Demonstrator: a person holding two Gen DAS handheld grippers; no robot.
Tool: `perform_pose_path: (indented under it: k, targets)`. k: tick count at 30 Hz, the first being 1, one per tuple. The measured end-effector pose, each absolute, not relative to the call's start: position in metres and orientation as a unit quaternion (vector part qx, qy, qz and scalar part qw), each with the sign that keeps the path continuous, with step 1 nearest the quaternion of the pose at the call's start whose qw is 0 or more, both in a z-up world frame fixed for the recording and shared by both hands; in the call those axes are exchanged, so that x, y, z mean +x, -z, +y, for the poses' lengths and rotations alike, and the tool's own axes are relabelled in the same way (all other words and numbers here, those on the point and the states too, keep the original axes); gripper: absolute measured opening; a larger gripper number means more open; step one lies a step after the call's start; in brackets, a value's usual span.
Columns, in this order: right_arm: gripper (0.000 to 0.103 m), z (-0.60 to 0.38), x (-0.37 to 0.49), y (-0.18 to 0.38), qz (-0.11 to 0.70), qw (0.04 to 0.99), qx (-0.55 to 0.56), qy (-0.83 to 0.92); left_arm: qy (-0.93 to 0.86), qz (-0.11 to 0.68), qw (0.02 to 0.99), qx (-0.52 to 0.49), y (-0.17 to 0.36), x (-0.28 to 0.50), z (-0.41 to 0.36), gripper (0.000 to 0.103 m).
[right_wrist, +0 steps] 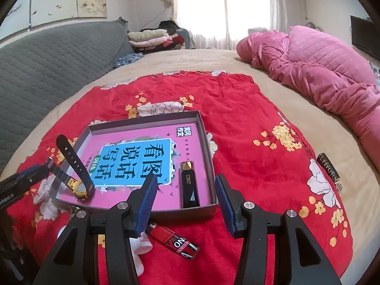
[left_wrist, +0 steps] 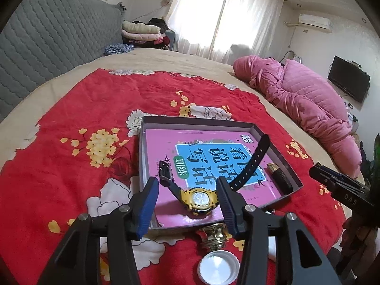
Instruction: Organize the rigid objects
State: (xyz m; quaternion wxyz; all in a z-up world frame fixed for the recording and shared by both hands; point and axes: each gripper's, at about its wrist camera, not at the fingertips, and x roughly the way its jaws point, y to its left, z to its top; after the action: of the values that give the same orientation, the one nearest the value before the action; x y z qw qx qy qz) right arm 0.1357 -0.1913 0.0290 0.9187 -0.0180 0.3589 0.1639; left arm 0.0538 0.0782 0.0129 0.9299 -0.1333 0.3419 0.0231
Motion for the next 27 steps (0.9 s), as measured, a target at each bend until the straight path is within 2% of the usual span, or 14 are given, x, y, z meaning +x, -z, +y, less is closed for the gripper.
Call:
perform_pose_path:
  k: [4, 14, 27]
  targets:
    - [0.066, -0.189, 0.131, -0.033, 0.346, 0.924, -0.031, -0.159, -0.019, 0.343, 0.930, -0.127, -0.016, 0.051, 0.072, 0.057]
    - [0.074, -0.190, 0.123, -0.043, 0.329, 0.930, -0.034, -0.160, -0.013, 0.343, 0.933, -0.111, -0.025, 0.042, 0.056, 0.058]
    - [0.075, -0.190, 0.102, -0.063, 0.296, 0.939, -0.042, -0.171, -0.018, 0.356, 0.929, -0.100, -0.030, 0.030, 0.045, 0.059]
